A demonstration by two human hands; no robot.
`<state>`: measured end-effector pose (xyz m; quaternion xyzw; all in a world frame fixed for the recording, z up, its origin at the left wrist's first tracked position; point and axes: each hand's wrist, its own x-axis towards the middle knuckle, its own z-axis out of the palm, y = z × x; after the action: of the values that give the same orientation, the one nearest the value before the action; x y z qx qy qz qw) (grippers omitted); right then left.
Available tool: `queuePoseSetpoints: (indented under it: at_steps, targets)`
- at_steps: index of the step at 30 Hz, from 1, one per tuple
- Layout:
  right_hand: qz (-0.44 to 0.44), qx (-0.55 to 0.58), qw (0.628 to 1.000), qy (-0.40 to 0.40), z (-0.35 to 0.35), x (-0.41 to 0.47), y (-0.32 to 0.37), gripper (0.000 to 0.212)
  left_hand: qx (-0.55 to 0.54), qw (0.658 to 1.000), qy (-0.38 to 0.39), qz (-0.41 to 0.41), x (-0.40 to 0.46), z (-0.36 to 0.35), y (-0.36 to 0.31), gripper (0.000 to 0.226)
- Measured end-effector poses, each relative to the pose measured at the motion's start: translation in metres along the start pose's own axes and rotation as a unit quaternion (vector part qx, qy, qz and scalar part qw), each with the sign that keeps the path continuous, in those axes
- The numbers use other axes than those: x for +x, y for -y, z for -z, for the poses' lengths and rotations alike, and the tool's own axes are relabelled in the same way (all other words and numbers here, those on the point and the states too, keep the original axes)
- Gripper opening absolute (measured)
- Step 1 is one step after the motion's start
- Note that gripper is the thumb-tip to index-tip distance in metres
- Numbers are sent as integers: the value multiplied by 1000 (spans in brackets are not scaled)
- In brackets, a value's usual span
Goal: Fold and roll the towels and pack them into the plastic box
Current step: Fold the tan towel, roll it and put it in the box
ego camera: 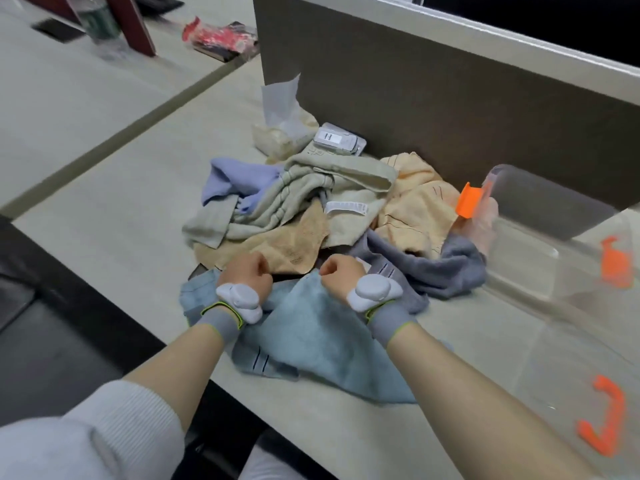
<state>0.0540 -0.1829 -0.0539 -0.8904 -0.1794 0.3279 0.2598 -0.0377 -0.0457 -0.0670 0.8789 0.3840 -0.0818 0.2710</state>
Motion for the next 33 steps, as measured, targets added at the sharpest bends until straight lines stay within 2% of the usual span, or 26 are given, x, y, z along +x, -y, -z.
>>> queuePoseSetpoints:
  at_steps: [7, 9, 12, 14, 18, 20, 21, 23, 24, 25, 27, 31, 33]
  targets:
    - [3, 17, 1000, -10, -30, 12, 25, 46, 33, 997, -63, -12, 12, 6, 37, 52]
    - [4, 16, 1000, -1, -32, 15, 29, 50, 89, 995, -44, -21, 17, 10, 37, 48]
    - [13, 14, 999, 37, -33, 18, 34, 52, 159, 986, -25, -47, 23, 15, 30, 24]
    - [19, -6, 999, 33, -32, 23, 36, 52, 119, 990, -39, -57, 26, 18, 20, 18]
    - [24, -61, 998, 2, -31, 27, 39, 46, -43, 996, -71, -40, 32, 28, 2, 3]
    - [39, -36, 998, -35, -25, 27, 44, 16, -87, 992, -73, -56, 36, 34, -5, 10]
    - [53, -20, 997, -60, -20, 28, 47, 8, -103, 989, -76, -77, 37, 38, -10, 16]
    - [73, 39, 992, -99, -6, 31, 52, 29, -116, 985, -59, -110, 37, 49, -21, 27]
    - [77, 67, 988, -114, 5, 28, 56, 31, -120, 985, -43, -118, 38, 53, -29, 21]
    - [85, 74, 986, -123, 19, 27, 60, 26, -125, 983, -33, -133, 38, 61, -40, 10]
    - [103, 68, 980, -157, 47, 20, 67, 16, -153, 976, -25, -153, 34, 71, -64, 22]
    - [118, 52, 967, -221, 90, 8, 79, 25, -160, 964, -112, -180, 33, 93, -102, 29]
    - [105, 65, 961, -248, 110, -4, 79, 30, -163, 952, -162, -204, 29, 110, -124, 21]
